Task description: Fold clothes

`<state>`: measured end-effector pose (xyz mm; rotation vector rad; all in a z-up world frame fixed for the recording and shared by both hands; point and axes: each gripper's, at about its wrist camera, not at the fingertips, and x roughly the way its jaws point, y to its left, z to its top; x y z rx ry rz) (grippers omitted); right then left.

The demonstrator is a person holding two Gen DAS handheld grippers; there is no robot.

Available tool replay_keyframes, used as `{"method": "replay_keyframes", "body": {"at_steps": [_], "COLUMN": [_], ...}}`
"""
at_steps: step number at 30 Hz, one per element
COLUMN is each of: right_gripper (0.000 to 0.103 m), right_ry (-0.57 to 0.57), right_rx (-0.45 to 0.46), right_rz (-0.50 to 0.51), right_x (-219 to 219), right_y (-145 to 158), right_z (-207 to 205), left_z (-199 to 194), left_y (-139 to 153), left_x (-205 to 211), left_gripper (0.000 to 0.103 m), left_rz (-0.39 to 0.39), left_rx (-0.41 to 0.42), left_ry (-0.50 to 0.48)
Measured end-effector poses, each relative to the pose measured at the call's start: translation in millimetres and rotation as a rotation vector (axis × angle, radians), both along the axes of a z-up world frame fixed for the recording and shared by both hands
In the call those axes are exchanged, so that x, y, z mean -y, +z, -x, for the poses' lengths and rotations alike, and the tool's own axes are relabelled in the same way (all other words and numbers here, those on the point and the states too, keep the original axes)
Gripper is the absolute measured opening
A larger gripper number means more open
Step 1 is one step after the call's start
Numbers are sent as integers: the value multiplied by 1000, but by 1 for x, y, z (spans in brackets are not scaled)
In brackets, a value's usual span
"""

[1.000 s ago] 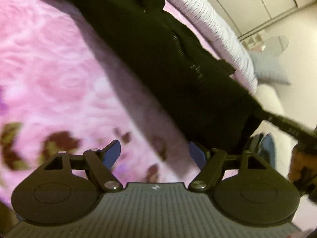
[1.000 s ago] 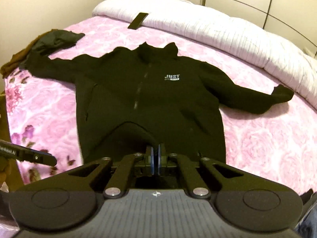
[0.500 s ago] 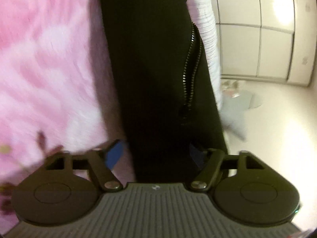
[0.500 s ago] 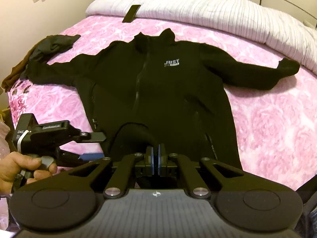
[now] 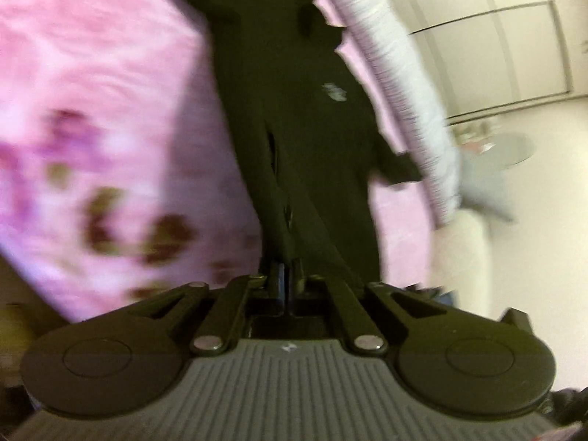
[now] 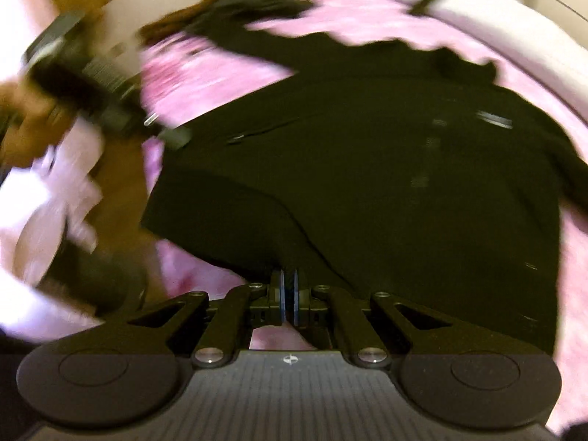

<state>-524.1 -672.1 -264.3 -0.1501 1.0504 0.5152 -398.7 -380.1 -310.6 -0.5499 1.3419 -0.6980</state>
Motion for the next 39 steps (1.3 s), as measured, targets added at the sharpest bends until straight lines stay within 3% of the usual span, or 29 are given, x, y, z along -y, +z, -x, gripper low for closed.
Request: {"method": "replay_keyframes", "body": {"at_steps": [5, 8, 10, 13, 14, 19, 21, 23, 24, 26, 28, 32, 36, 38, 39], "right_gripper": [7, 9, 26, 41, 42, 44, 44, 44, 36, 10, 0, 0, 1, 8, 18], "right_ry": [8, -59, -148, -395, -511, -900, -921, -900, -888, -913, -952, -946, -889, -904, -913], "right_rx": [-74, -50, -13, 5, -9, -69, -112, -145, -161, -192, -212, -216, -326, -341, -347], "right_rz": [-2, 6, 67, 165, 157, -25, -152, -203, -226, -232, -192, -167, -72, -28, -7], "right_x": [-17, 10, 44, 117, 147, 251, 269, 273, 275, 282, 287, 276, 254, 252, 252], "right_y": [-19, -8, -3, -9, -14, -49, -67, -79, -85, -84, -68, -45, -67, -64, -62], "right_z": [8, 16, 21, 25, 27, 48, 52, 53, 52, 52, 57, 70, 52, 45, 41], "left_z": [-11, -9, -10, -12, -12, -10, -9, -9, -9, -8, -7, -1, 1, -2, -3], "left_y": [-29, -48, -57, -60, -59, -56, -57, -57, -56, -55, -50, -33, -38, -40, -36], "left_x": [-11, -7, 1, 9, 11, 16, 18, 23, 26, 30, 32, 40, 46, 47, 47], "left_gripper": [0, 0, 0, 0, 0, 1, 2, 2, 2, 2, 1, 0, 0, 1, 2], "left_rz": [-169, -252, -290, -326, -333, -358, -371, -388, -397, -418, -438, -456, -501, -515, -515], "left_rx": [-7, 13, 12, 25, 31, 48, 41, 34, 33, 35, 33, 56, 51, 32, 25], "left_ry": [-120, -210, -234, -263, -273, -301, -297, -295, -300, -320, -336, -384, -407, -405, -406]}}
